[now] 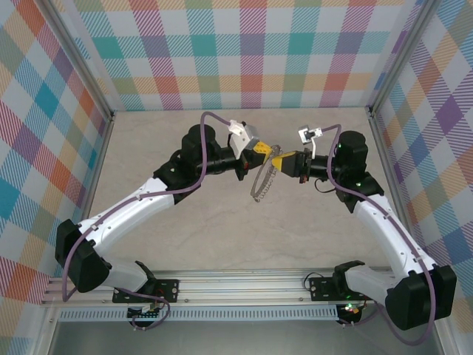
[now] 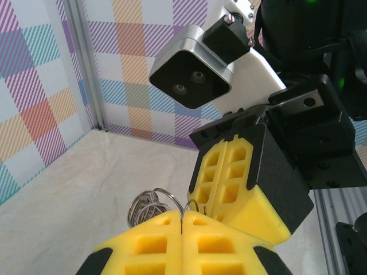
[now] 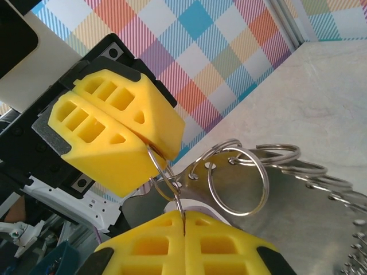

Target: Put the keys on the keyring

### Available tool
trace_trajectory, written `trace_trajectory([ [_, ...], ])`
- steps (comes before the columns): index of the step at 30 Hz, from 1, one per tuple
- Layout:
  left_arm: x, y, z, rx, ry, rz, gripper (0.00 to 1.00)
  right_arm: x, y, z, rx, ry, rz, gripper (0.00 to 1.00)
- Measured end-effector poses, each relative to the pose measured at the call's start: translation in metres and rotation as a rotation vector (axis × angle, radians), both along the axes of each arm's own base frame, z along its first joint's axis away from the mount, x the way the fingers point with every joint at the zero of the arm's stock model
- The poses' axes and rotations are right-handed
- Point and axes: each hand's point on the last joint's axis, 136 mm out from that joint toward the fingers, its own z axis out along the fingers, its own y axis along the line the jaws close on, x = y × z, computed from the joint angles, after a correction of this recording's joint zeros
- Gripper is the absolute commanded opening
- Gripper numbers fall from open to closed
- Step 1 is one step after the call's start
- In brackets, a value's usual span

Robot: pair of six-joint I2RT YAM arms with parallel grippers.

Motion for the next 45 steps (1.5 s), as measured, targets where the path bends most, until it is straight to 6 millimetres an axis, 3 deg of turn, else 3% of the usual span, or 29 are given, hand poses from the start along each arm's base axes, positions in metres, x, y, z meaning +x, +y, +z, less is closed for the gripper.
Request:
trace_trajectory([
  [3,0.003,-0.001,0.008,-0.035,-0.01,0.011,0.0,-0.001,0.0,-0.003,-0.006,0.016,-0.002,0.28],
  [8,0.006,-0.001,0.02,-0.08,-0.025,0.028,0.0,-0.003,-0.012,-0.002,-0.003,0.009,-0.054,0.29],
  [12,0.008,-0.001,0.021,-0.091,-0.019,0.031,0.0,-0.001,-0.033,0.008,0.021,-0.018,-0.146,0.32],
  [16,0.008,-0.002,0.025,-0.109,-0.02,0.031,0.0,0.0,-0.04,0.022,0.047,-0.051,-0.196,0.44],
  [26,0.014,-0.007,0.015,-0.143,0.036,0.032,0.0,0.028,-0.044,0.044,0.133,-0.088,-0.283,0.51],
  [33,0.016,-0.006,0.017,-0.171,0.061,0.032,0.0,0.048,-0.039,0.046,0.188,-0.073,-0.266,0.53],
  [45,0.013,-0.008,0.022,-0.197,0.073,0.011,0.0,0.039,-0.028,0.049,0.217,-0.079,-0.126,0.5],
])
